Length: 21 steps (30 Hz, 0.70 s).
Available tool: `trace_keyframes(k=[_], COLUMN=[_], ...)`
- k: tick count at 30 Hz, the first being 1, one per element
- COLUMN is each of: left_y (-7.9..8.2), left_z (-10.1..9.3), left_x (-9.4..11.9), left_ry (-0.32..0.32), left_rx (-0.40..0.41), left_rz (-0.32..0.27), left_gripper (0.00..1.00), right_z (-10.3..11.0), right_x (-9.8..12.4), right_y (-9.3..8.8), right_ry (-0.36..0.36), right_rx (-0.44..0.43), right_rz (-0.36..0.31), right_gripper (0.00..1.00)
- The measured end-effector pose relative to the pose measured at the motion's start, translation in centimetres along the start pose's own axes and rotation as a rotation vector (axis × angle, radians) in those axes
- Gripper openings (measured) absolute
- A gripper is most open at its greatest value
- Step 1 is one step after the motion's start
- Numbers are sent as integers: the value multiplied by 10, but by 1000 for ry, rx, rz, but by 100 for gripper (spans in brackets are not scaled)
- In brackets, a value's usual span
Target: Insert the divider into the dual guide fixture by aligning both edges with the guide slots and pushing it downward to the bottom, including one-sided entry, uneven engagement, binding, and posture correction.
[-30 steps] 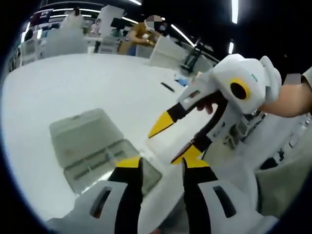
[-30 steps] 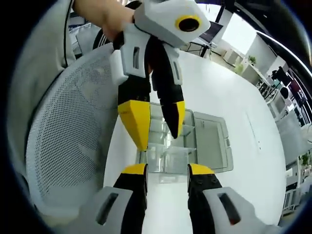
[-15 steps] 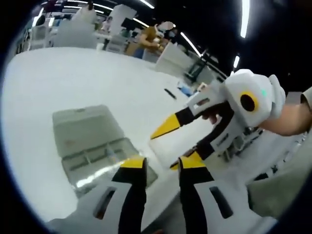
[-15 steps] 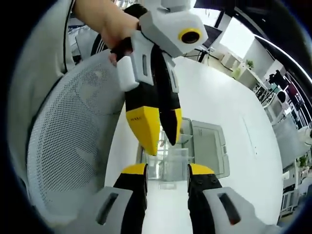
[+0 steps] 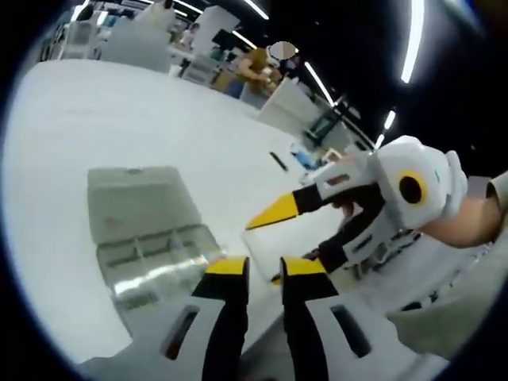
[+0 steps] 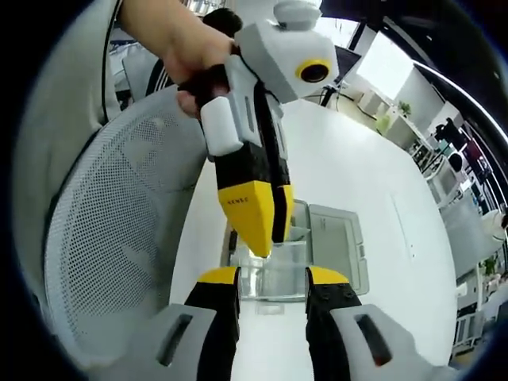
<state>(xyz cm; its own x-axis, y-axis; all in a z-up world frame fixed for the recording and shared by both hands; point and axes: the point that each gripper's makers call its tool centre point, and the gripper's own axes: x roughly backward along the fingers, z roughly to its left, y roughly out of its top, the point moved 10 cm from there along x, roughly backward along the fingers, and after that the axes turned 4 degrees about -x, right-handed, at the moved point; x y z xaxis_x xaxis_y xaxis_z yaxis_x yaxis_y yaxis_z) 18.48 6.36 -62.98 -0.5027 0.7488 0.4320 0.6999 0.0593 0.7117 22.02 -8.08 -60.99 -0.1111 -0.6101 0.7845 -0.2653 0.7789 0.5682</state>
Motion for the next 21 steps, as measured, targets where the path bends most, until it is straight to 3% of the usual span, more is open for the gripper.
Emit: trace_keyframes(k=[21], left_y=[-2], left_z=[2], left_x=[-2], left_ry=[3], left_rx=[66], left_rz=[4], left_gripper=[3], right_z=[5], right_x=[1], right_y=[3], right_ry=[-7], right_rx=[5], right_rz=[-11], right_gripper=[27])
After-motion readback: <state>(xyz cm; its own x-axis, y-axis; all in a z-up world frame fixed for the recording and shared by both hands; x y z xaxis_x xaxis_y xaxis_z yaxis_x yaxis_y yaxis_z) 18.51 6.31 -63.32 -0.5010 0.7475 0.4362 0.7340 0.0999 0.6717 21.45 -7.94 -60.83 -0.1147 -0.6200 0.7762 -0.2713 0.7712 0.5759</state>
